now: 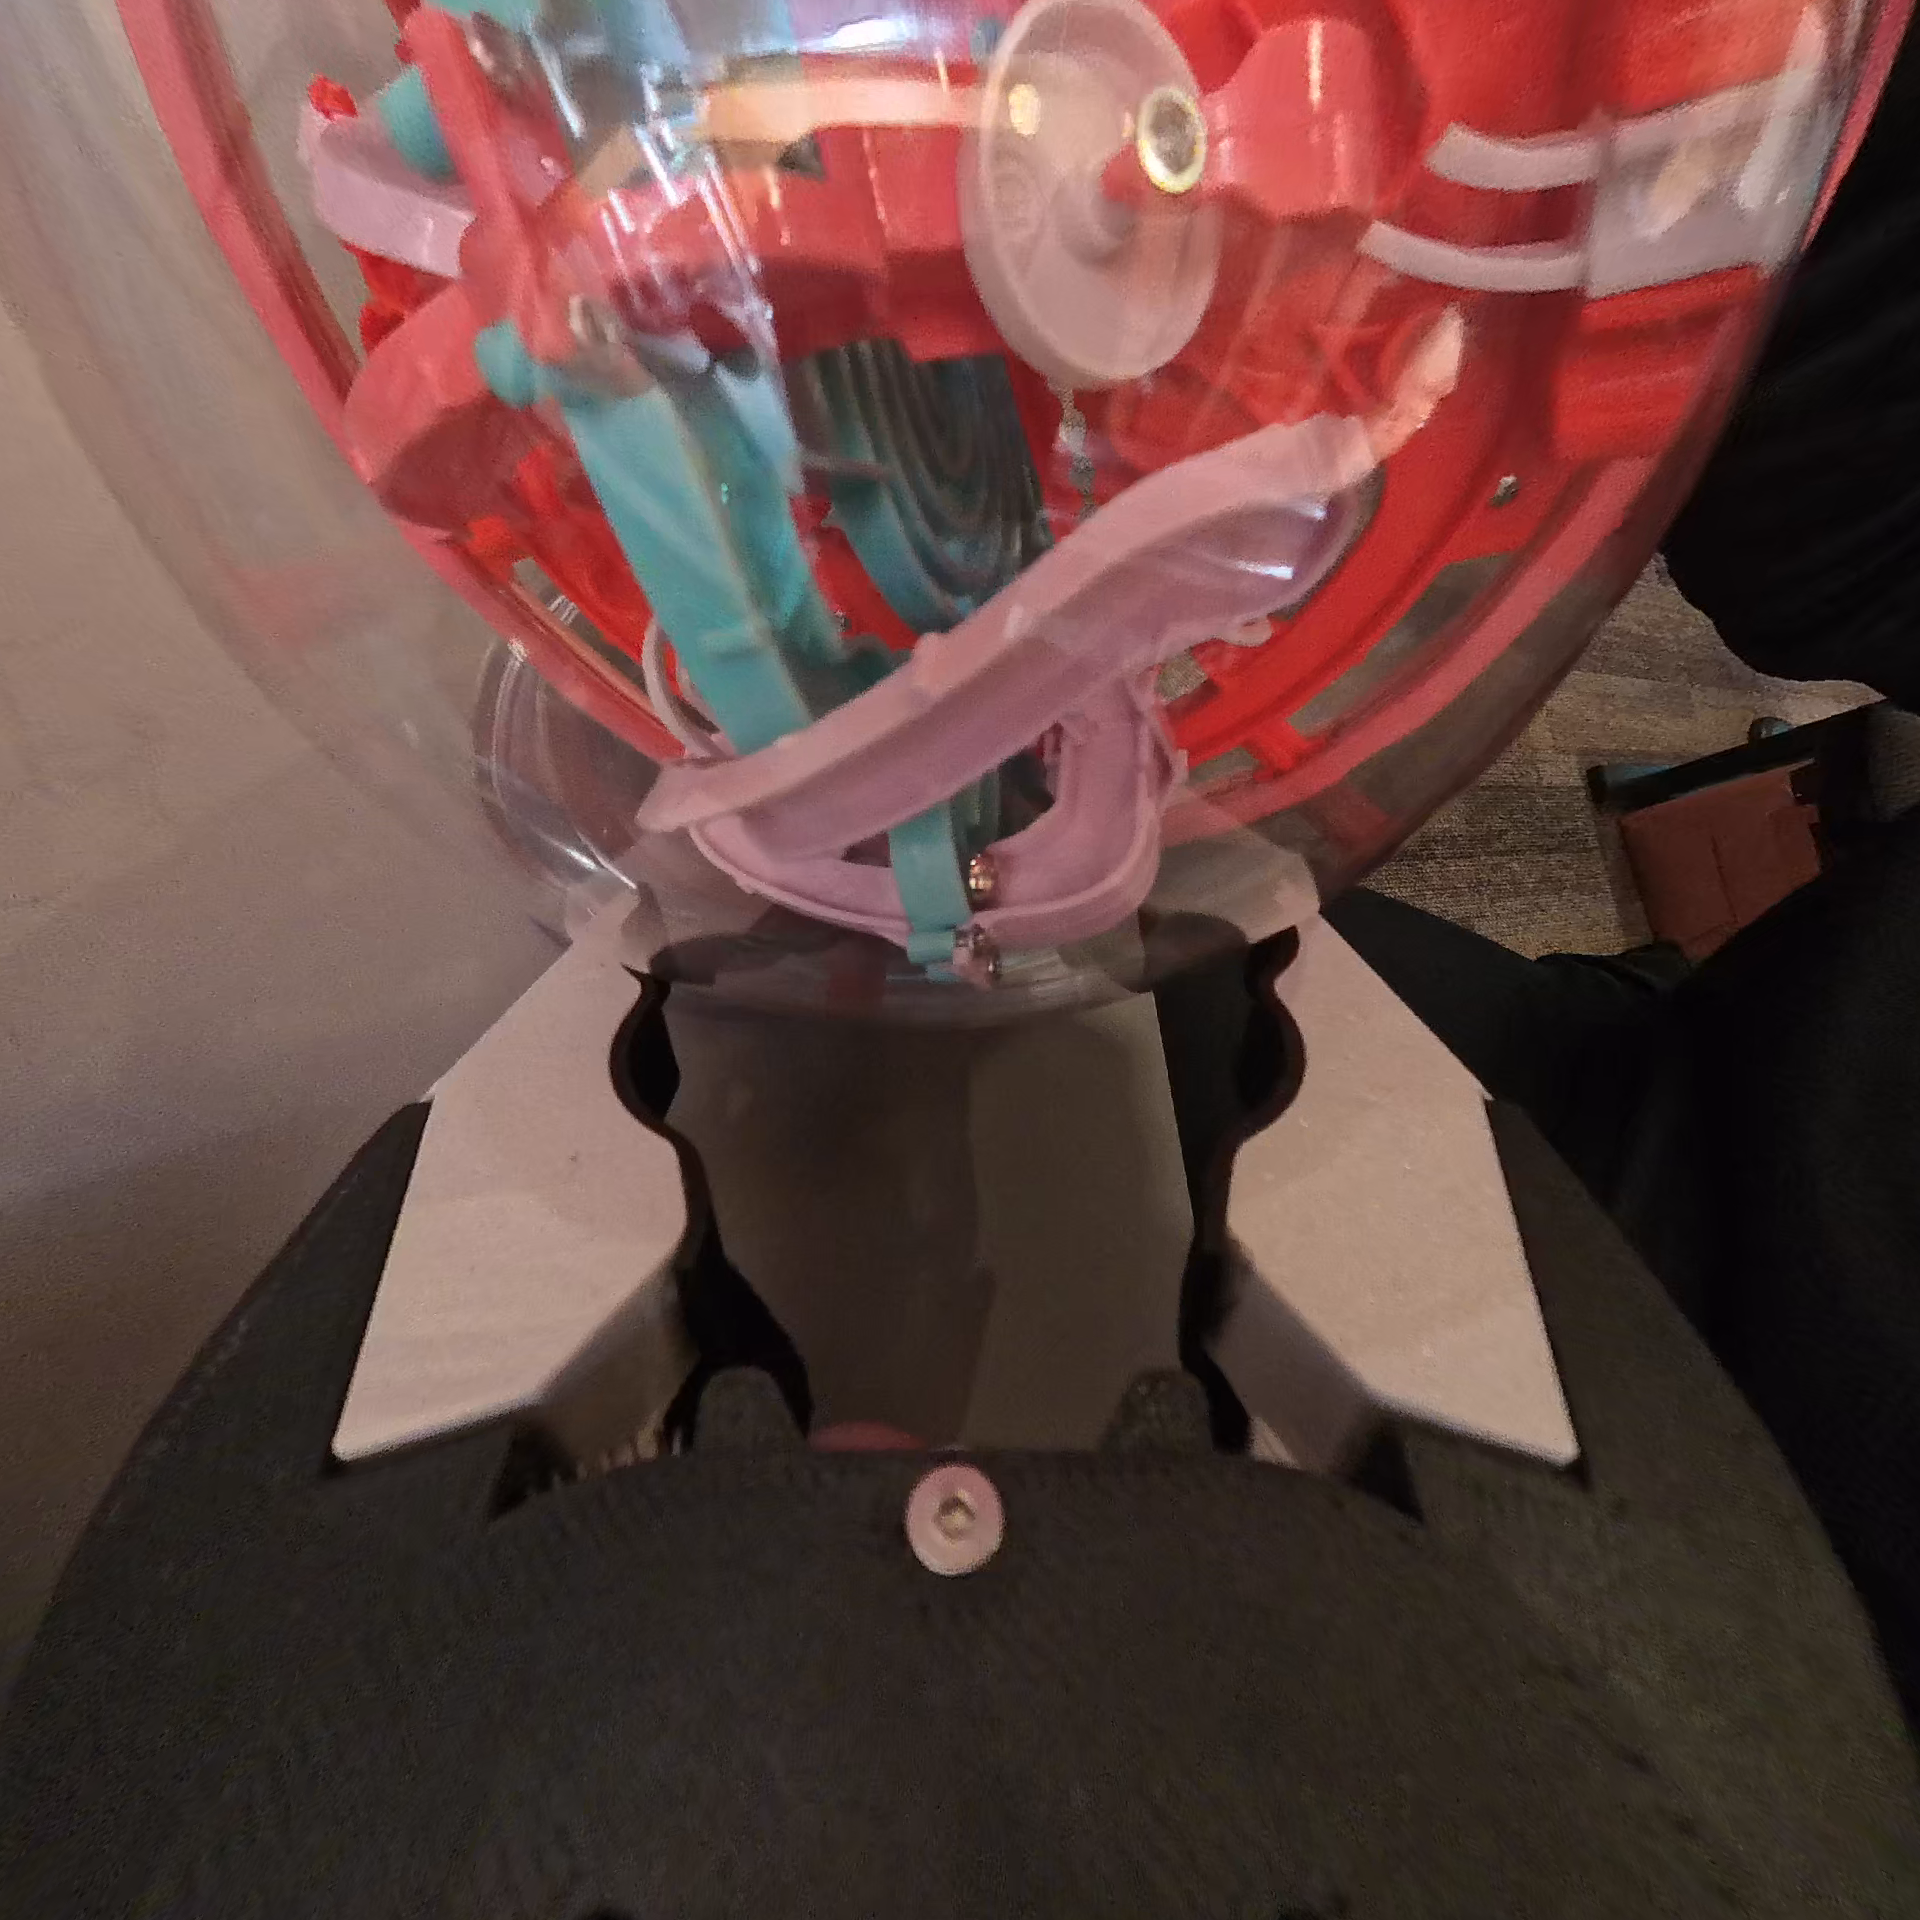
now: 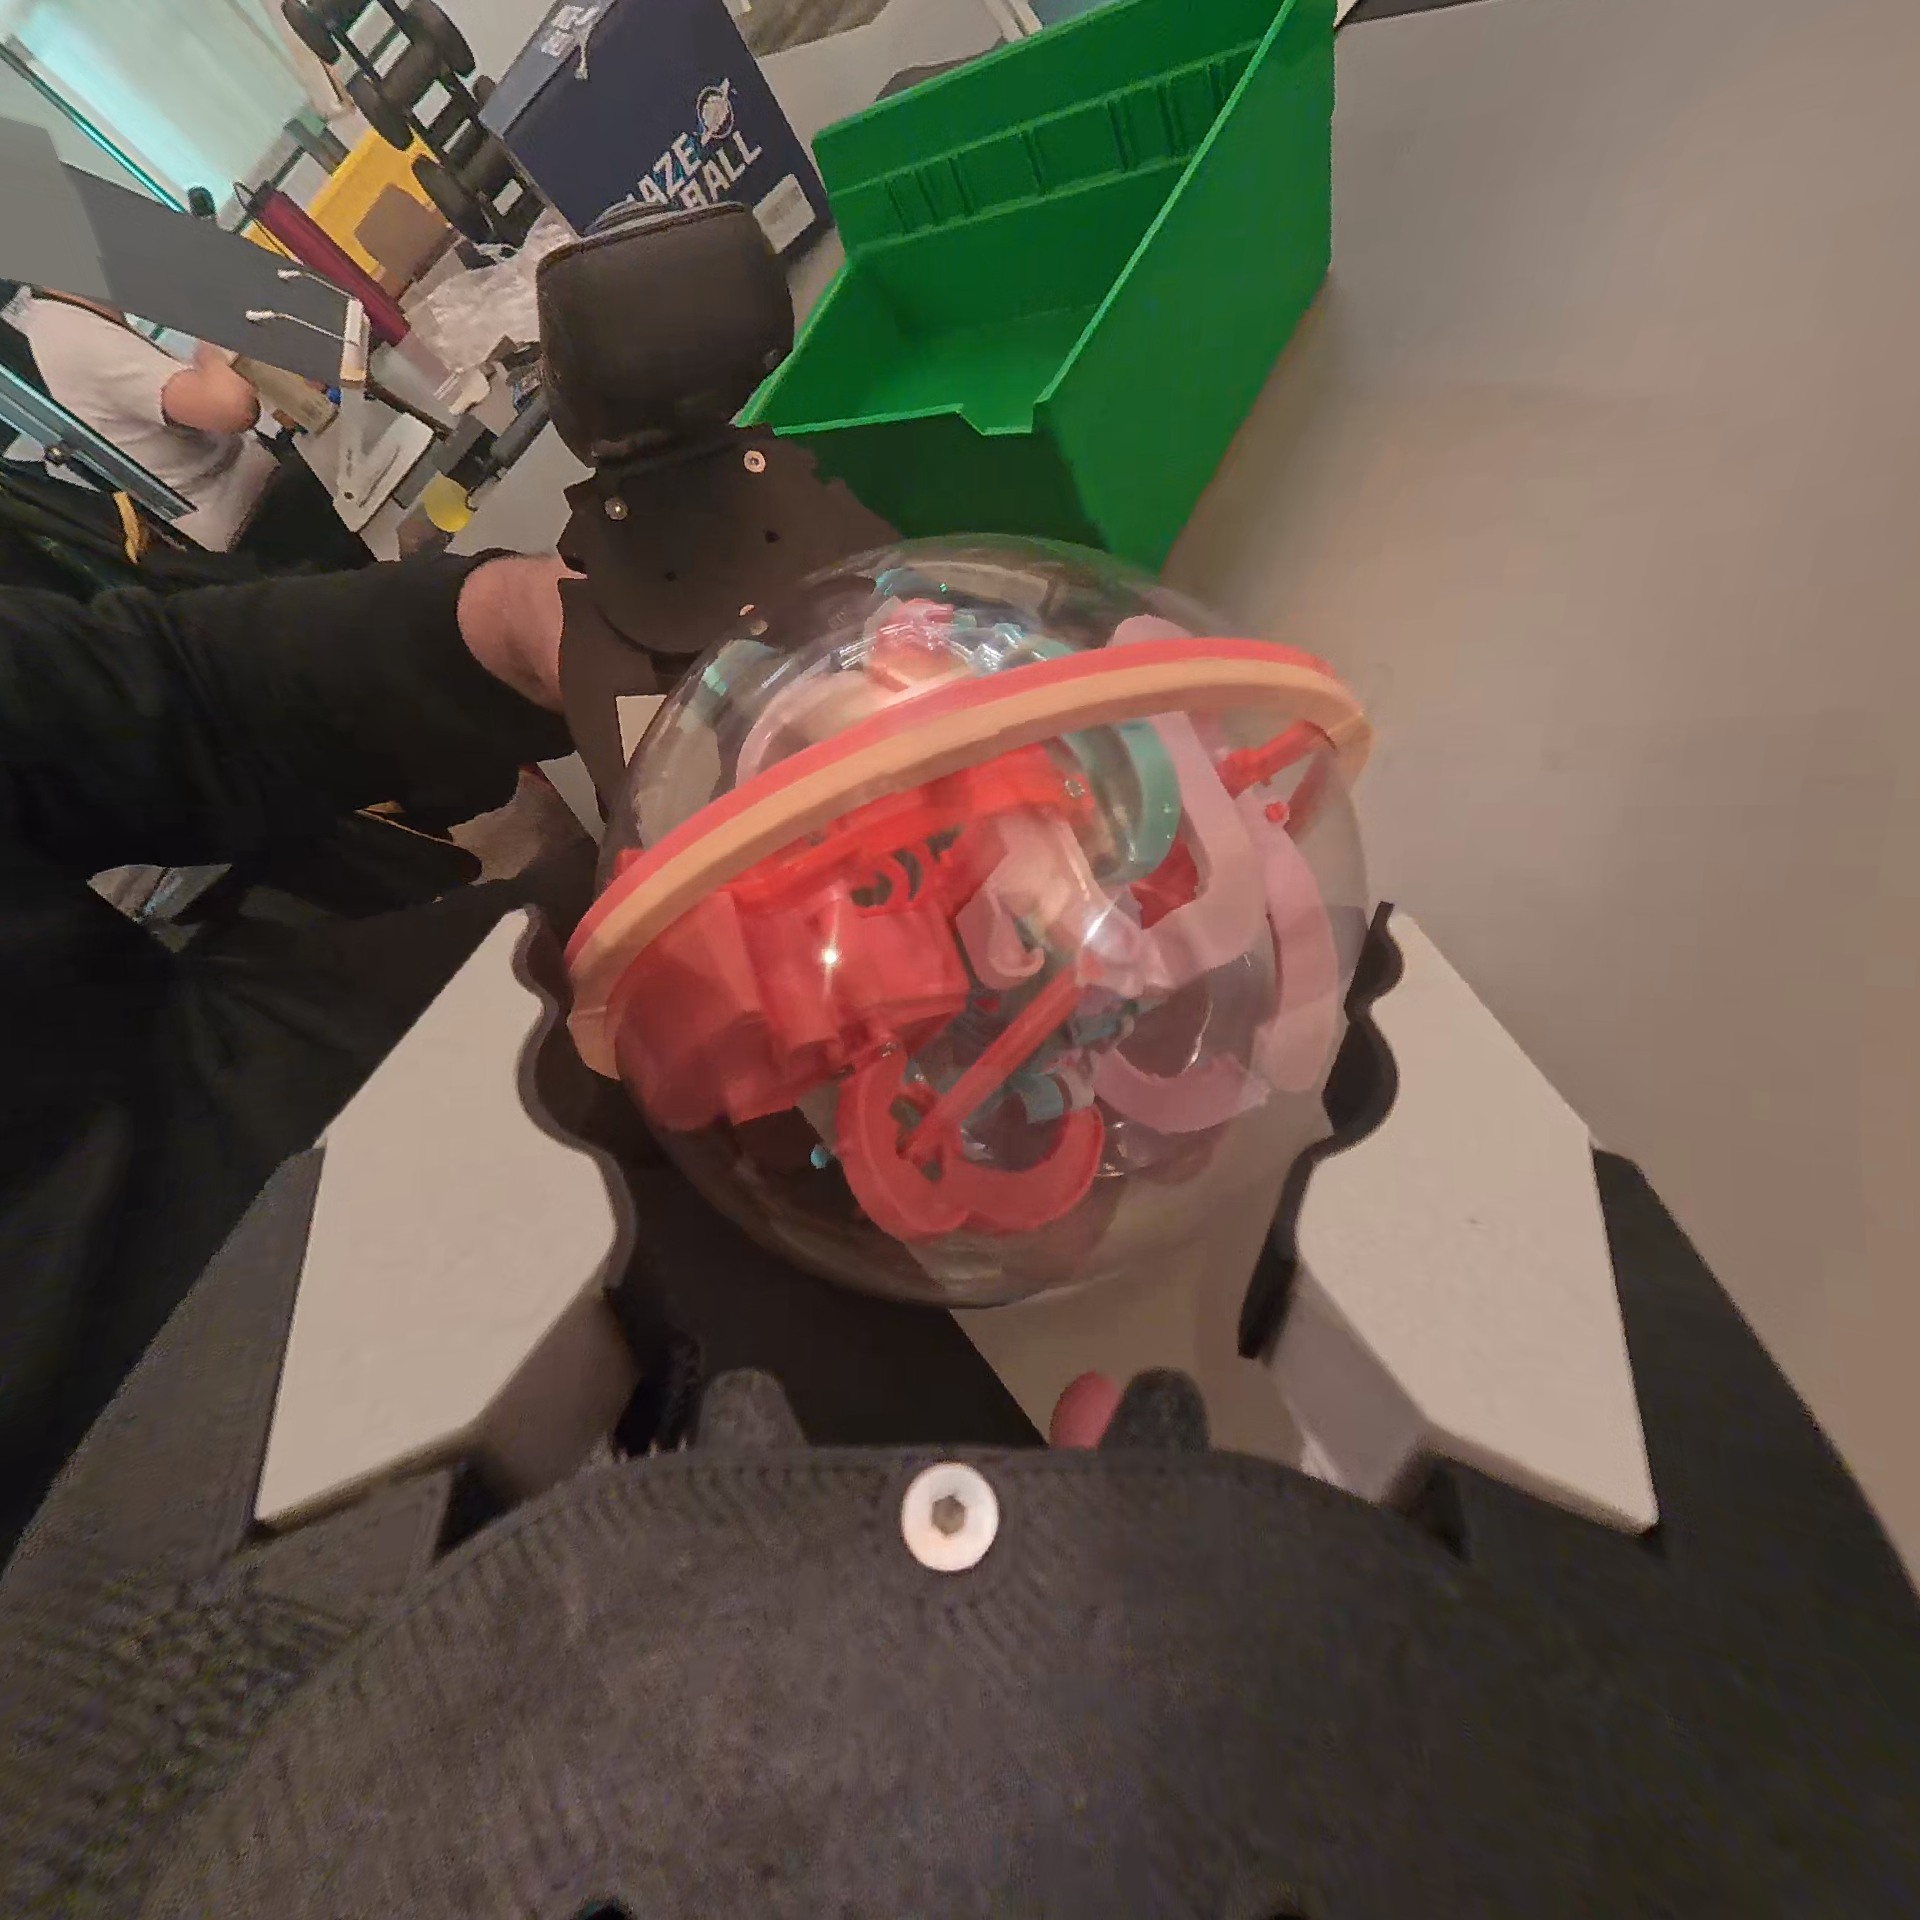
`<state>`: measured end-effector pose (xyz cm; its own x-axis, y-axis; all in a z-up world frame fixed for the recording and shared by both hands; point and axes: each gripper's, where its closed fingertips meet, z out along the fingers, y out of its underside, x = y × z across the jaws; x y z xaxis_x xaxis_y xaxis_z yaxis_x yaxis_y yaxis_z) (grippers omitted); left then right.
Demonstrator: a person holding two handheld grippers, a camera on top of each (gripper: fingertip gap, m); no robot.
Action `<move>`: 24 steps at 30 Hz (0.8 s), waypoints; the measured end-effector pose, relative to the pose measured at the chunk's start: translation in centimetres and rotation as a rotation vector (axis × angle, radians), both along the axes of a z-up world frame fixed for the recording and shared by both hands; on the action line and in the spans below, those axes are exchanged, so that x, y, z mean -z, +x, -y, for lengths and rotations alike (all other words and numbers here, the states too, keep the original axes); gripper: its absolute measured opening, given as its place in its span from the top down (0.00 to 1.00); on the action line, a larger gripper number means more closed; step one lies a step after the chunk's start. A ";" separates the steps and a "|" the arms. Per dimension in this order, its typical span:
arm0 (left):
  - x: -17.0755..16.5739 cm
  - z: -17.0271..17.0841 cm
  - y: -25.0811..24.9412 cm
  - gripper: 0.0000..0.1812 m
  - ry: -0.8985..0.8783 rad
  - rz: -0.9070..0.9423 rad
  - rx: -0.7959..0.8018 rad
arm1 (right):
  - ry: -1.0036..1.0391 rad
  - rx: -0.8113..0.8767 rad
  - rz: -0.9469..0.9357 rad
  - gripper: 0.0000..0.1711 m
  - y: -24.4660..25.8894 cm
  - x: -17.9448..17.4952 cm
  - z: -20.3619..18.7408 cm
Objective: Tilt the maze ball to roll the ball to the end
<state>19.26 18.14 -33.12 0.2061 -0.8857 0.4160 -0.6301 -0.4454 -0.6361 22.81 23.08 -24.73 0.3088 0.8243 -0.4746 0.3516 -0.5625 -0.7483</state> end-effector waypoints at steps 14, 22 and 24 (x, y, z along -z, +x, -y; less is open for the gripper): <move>-0.4 -0.3 0.3 0.38 -0.001 0.009 -0.019 | -0.086 0.027 -0.045 0.16 0.6 0.2 -0.7; -0.4 -0.3 0.3 0.38 0.001 0.007 -0.026 | -0.074 0.024 -0.033 0.16 0.5 0.1 -0.7; -0.3 -0.3 0.3 0.39 -0.001 0.002 -0.026 | -0.072 0.023 -0.028 0.16 0.3 0.1 -0.6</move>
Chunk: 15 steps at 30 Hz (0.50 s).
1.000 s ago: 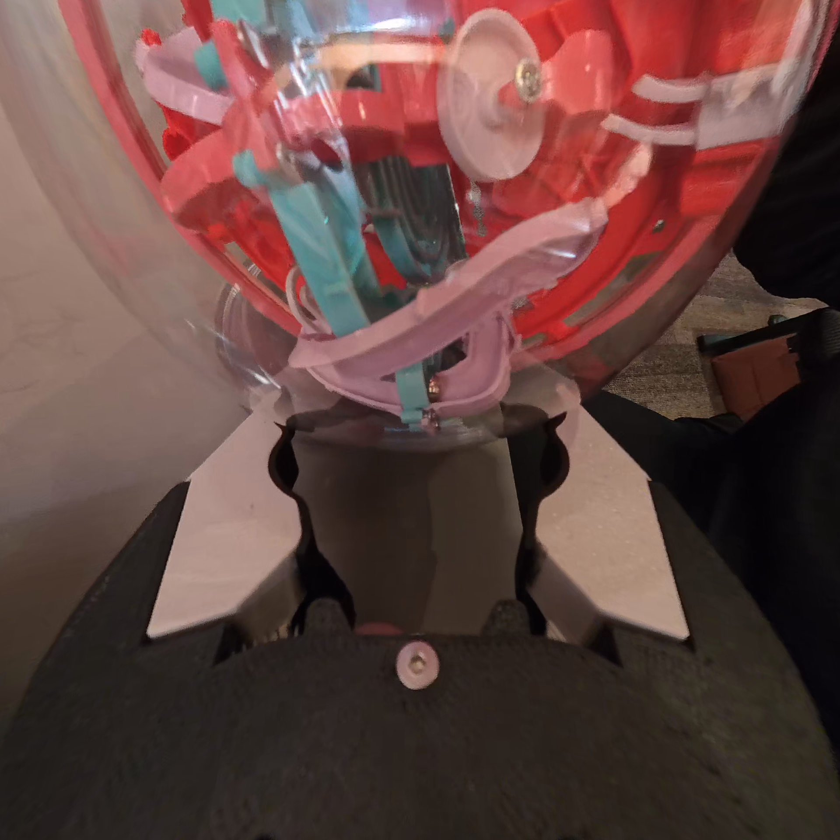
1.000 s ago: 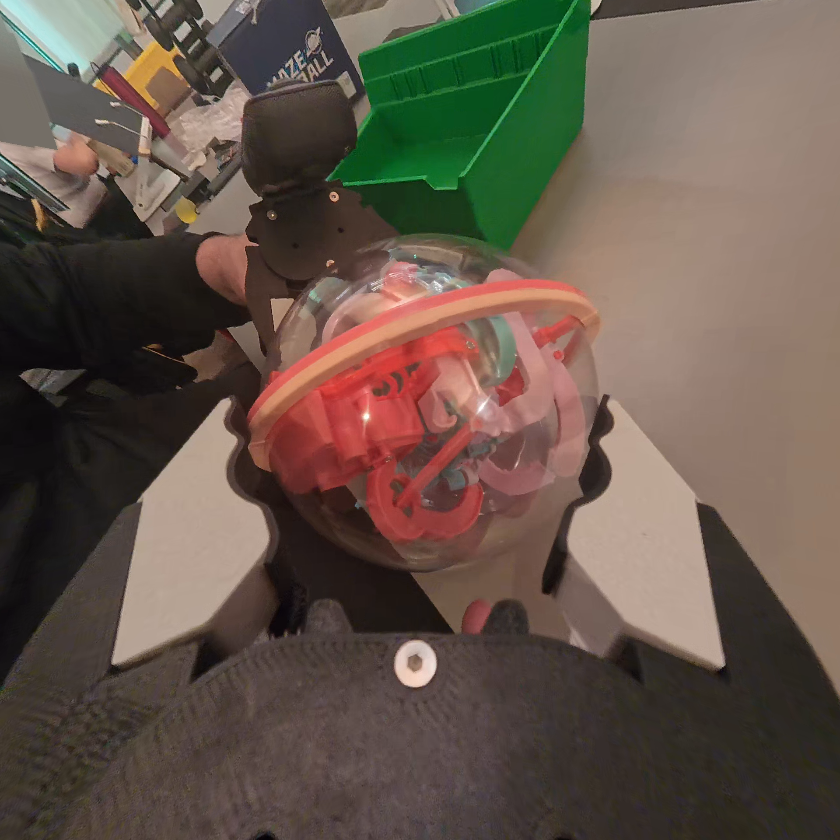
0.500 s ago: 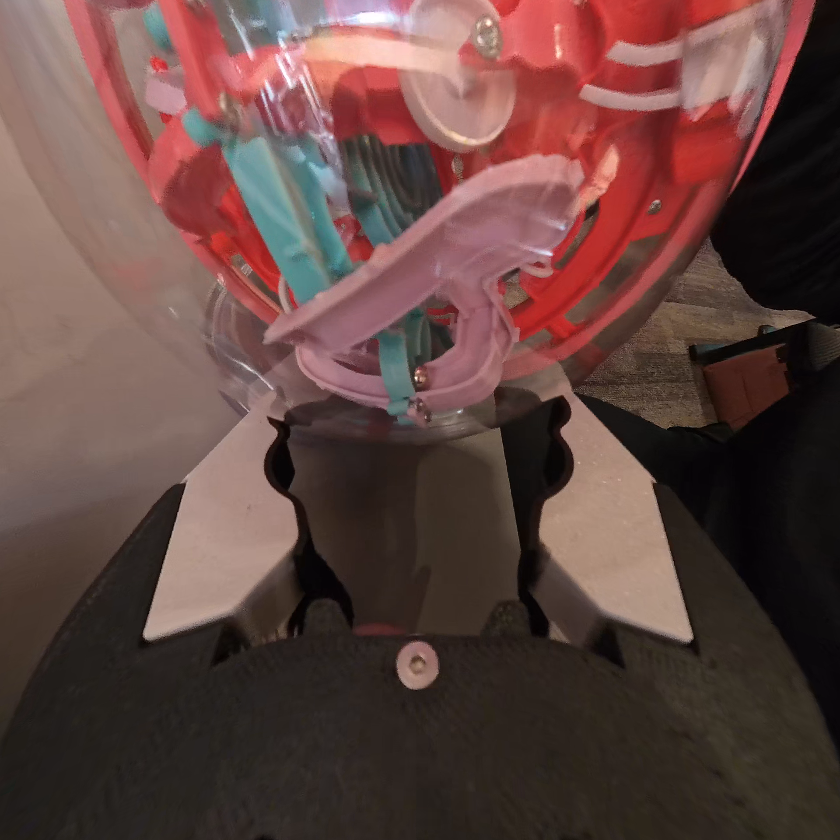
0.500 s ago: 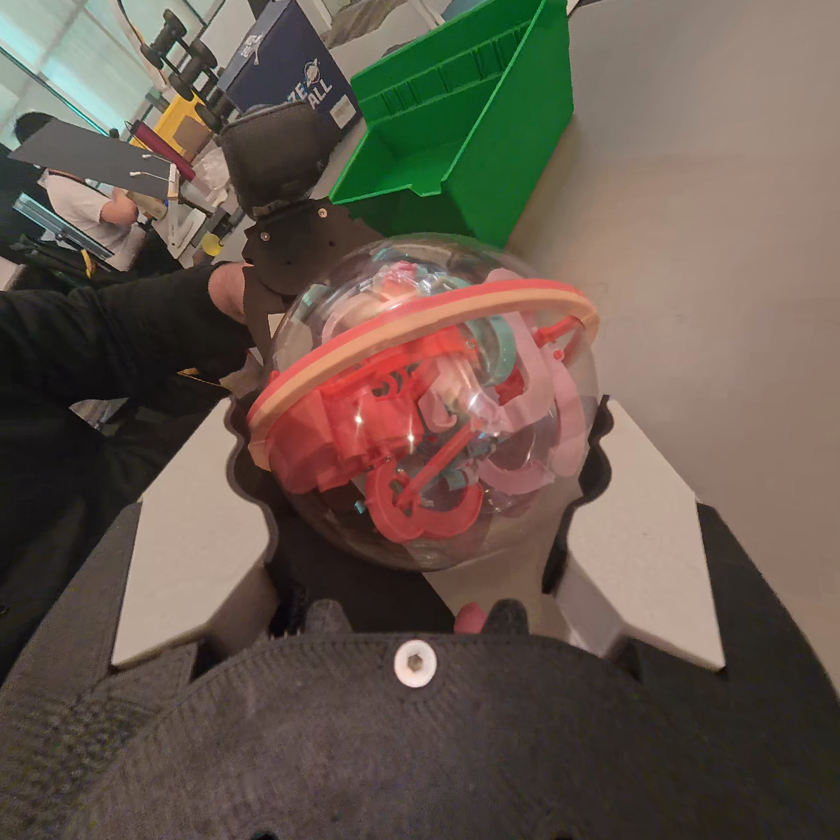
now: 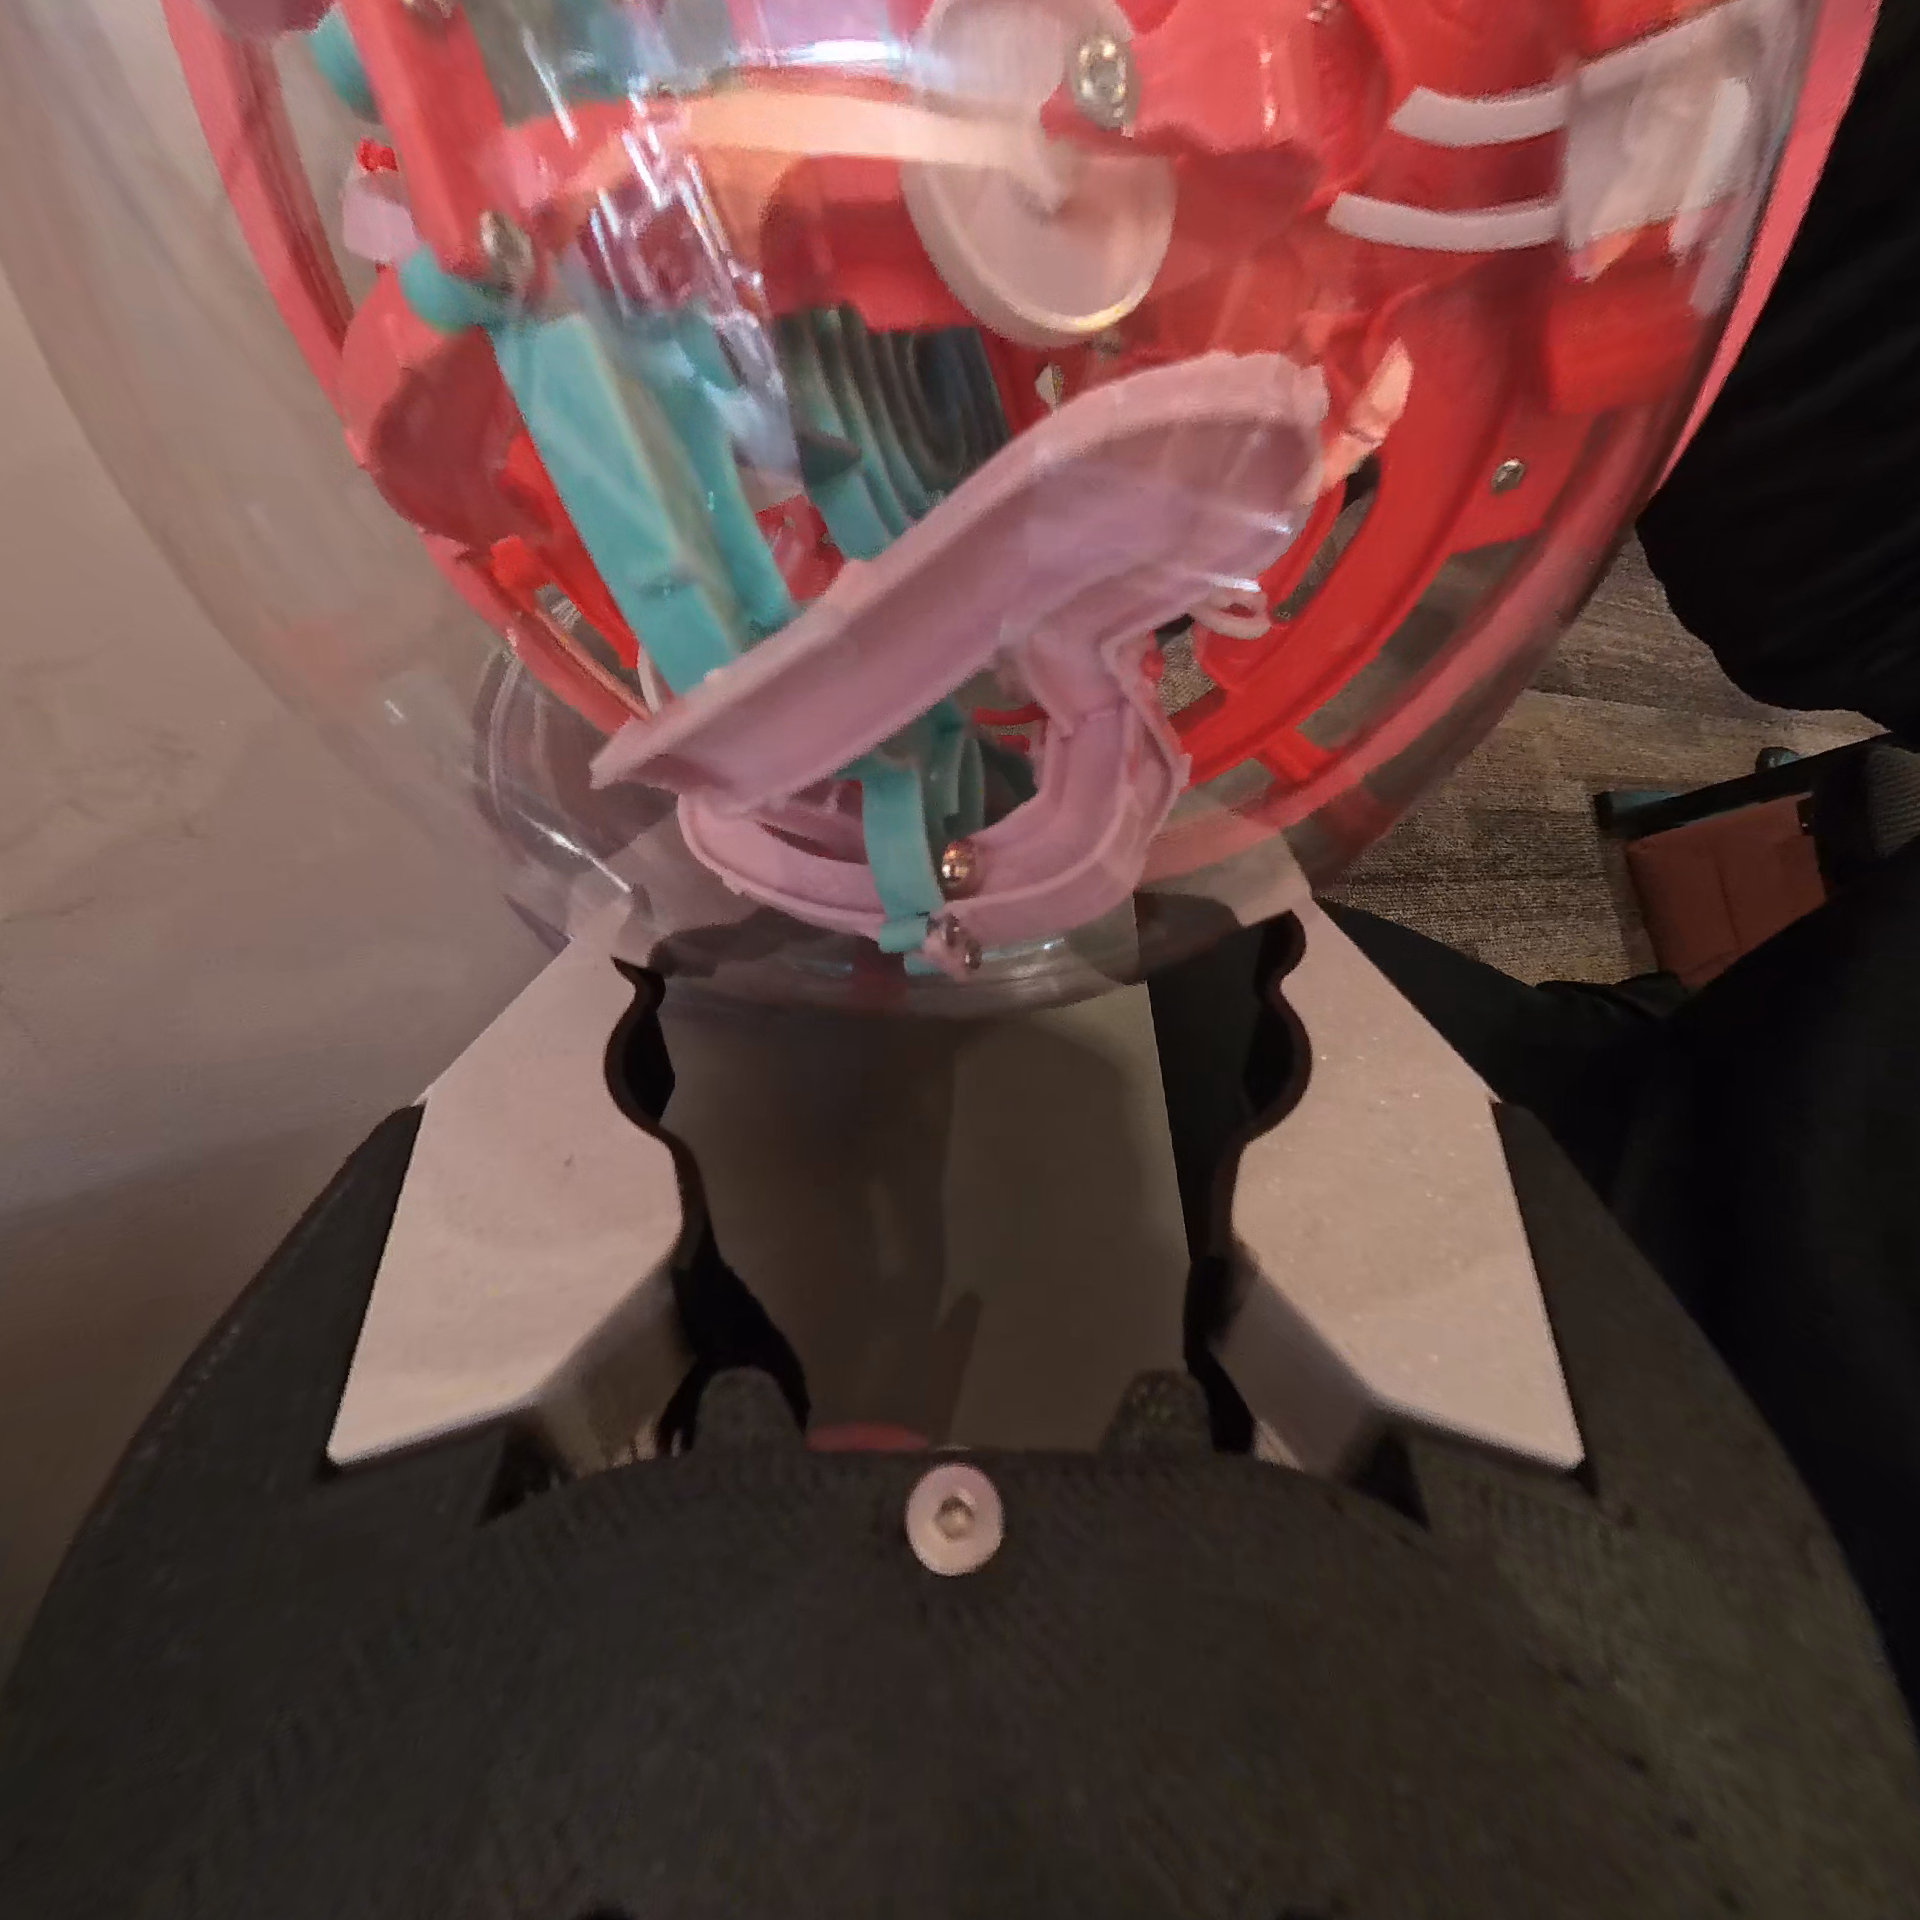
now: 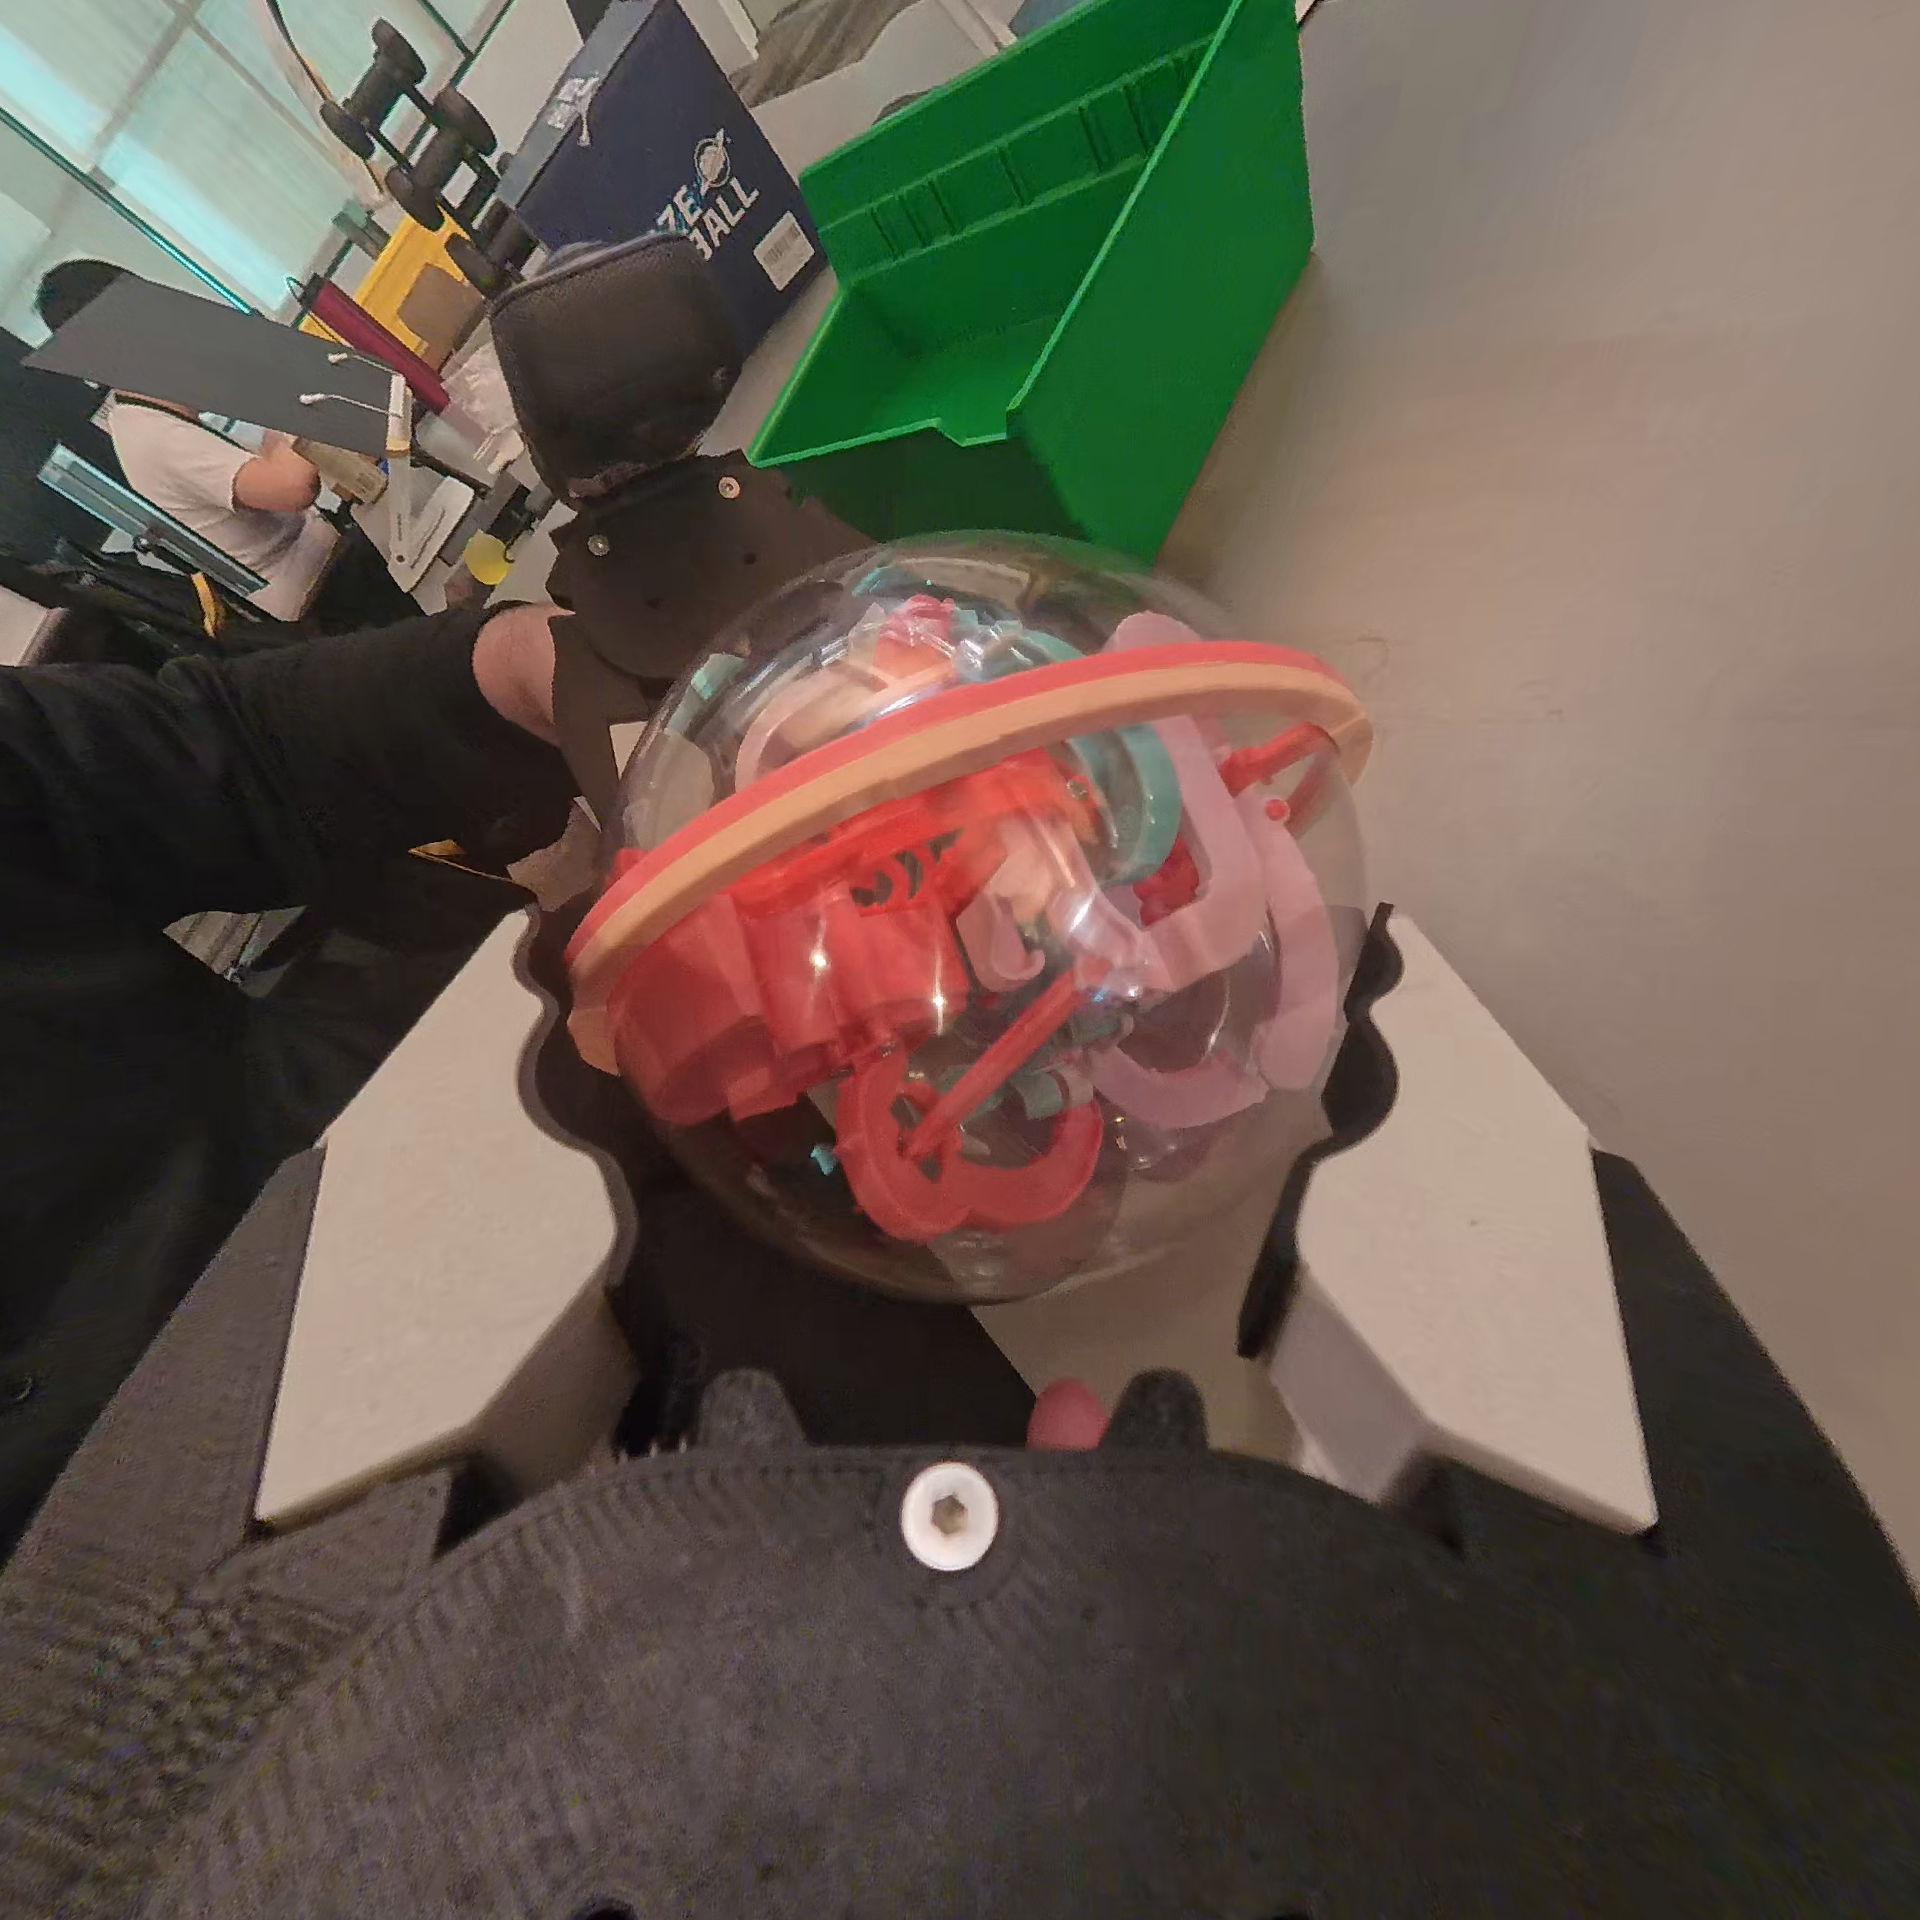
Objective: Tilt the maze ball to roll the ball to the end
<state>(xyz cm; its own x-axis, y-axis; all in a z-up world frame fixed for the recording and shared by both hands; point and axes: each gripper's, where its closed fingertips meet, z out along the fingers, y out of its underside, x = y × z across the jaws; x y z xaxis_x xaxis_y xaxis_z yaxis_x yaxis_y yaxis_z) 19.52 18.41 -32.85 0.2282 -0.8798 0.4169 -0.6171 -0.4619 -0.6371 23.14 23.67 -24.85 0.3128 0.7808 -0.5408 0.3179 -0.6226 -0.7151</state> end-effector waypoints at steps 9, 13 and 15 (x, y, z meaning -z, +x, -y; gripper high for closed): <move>0.0 0.1 -0.6 0.39 0.005 -0.020 0.007 | -0.042 -0.006 0.031 0.16 -0.3 0.3 0.4; 0.2 0.6 -0.8 0.39 0.006 -0.043 0.032 | -0.086 -0.005 0.025 0.16 -0.2 0.4 0.5; 0.2 0.7 -0.8 0.39 0.004 -0.047 0.037 | -0.093 -0.005 0.027 0.16 -0.2 0.4 0.5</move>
